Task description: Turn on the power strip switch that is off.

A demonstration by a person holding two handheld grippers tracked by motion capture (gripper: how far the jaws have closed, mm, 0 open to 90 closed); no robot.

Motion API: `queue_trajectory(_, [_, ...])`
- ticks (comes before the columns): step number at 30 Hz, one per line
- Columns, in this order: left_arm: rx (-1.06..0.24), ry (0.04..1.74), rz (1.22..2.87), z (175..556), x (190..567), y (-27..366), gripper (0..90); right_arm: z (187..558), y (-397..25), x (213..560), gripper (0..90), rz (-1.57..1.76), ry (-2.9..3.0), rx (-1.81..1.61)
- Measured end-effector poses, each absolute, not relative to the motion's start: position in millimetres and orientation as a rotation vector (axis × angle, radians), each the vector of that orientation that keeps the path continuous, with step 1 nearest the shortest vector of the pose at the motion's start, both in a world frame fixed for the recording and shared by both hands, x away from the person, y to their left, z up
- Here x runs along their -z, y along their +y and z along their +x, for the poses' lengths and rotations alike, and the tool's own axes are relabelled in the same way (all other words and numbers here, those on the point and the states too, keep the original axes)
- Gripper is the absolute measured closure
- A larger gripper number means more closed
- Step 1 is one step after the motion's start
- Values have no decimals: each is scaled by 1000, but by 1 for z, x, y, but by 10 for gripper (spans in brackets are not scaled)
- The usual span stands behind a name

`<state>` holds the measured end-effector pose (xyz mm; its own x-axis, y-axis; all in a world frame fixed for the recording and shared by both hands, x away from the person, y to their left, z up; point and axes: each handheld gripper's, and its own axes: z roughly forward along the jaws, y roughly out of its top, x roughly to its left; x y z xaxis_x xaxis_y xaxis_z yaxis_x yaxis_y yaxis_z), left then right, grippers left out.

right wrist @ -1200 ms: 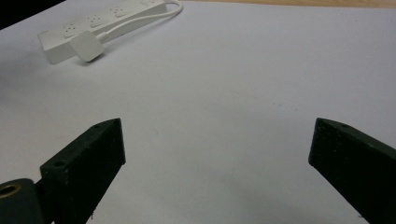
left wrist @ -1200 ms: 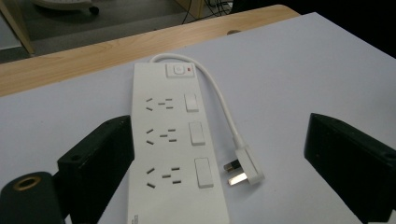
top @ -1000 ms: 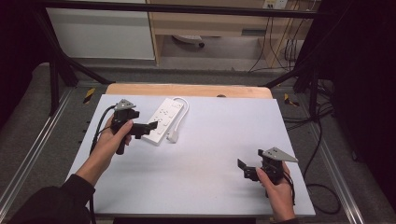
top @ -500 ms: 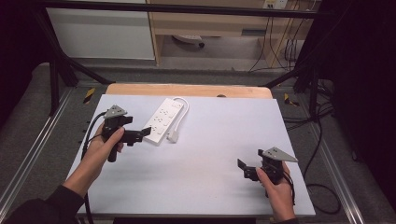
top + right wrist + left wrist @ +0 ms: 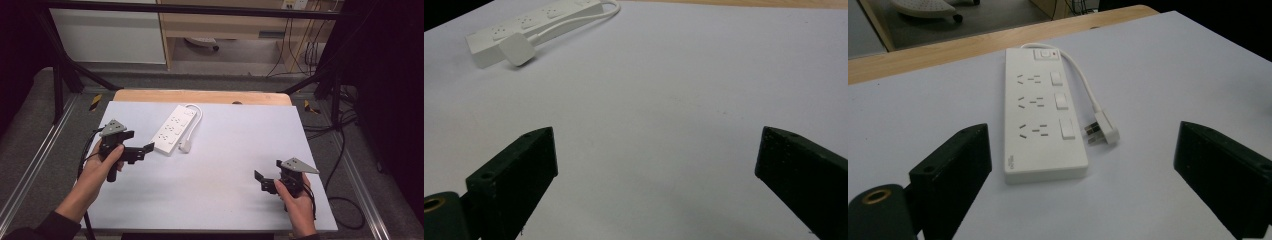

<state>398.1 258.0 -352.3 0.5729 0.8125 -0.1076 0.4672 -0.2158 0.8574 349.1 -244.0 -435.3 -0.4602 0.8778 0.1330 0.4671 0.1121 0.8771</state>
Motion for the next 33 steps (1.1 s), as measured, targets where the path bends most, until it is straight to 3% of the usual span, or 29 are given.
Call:
queue_trajectory(20, [-491,1063,1813,355,372,283,85,349,-243,435,37,1308,1976,-1300])
queue_trajectory(33, [-479,1089,1825,335,404,290,86,349,-243,436,36,1311,1973,-1297])
